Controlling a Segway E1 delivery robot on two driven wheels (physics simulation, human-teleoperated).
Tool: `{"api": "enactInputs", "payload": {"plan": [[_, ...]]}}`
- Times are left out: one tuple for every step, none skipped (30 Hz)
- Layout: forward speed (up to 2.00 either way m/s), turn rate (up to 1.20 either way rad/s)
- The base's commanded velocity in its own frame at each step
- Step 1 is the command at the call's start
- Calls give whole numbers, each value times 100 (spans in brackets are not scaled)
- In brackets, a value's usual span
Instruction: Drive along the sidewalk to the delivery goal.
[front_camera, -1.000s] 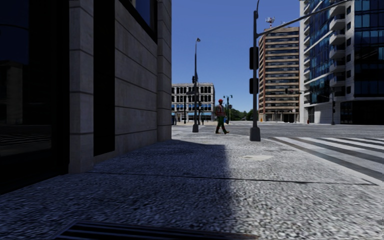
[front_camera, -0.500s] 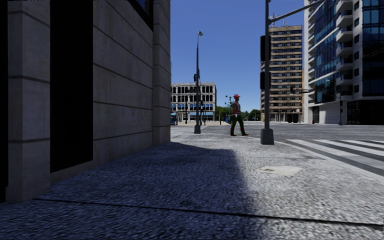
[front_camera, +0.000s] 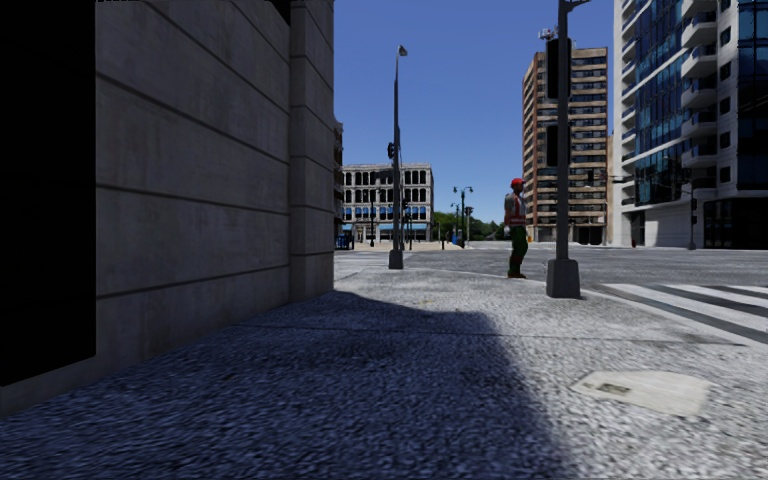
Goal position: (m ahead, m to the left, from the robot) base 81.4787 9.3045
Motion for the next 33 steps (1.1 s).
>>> {"api": "enactInputs", "payload": {"plan": [[200, 0], [200, 0], [200, 0], [200, 0], [200, 0], [200, 0], [200, 0], [200, 0], [200, 0], [200, -31], [200, -31], [200, -80], [200, -92], [200, -98], [200, -98], [200, -95], [200, -9], [200, 0], [200, 0], [200, 0], [200, 0], [200, 0], [200, 0], [200, 0], [200, 0], [200, 0], [200, 0], [200, 0], [200, 0], [200, 0], [200, 0], [200, 0], [200, 0]]}}
